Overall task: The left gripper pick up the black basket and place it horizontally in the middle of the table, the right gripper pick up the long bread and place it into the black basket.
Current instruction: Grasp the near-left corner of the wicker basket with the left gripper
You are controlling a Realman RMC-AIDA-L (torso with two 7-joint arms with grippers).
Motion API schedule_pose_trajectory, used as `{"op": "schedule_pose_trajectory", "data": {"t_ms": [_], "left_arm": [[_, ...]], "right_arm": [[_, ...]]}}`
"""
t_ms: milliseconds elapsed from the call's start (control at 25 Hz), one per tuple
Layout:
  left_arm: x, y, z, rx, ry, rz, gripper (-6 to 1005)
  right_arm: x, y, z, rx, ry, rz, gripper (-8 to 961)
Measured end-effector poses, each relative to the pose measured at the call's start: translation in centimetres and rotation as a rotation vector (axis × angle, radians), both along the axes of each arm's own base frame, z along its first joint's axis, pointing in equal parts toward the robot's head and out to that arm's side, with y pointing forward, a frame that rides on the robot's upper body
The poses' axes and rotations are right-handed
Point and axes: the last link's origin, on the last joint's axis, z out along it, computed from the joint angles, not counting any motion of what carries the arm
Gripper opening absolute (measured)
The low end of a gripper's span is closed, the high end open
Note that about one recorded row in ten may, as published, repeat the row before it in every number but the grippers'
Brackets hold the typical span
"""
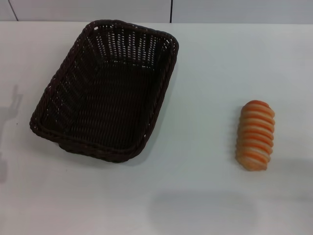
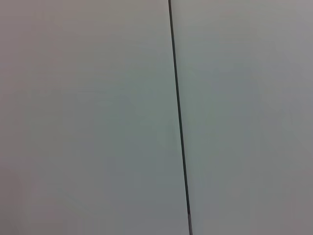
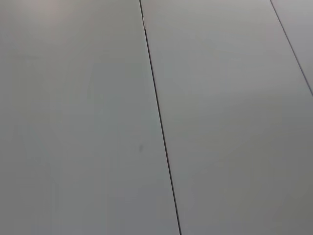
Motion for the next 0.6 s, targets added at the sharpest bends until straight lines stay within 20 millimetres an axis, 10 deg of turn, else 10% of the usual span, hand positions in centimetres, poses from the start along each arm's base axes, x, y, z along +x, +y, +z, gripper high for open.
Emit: {"op": "schedule_pose_trajectory", "data": {"t_ms": [600], "left_arm": [[1.9, 3.3, 0.8, -0.039, -0.038, -0.017, 826]], "right_arm": [[-0.5, 0.7, -0.2, -0.005, 0.012, 0.020, 814]]}}
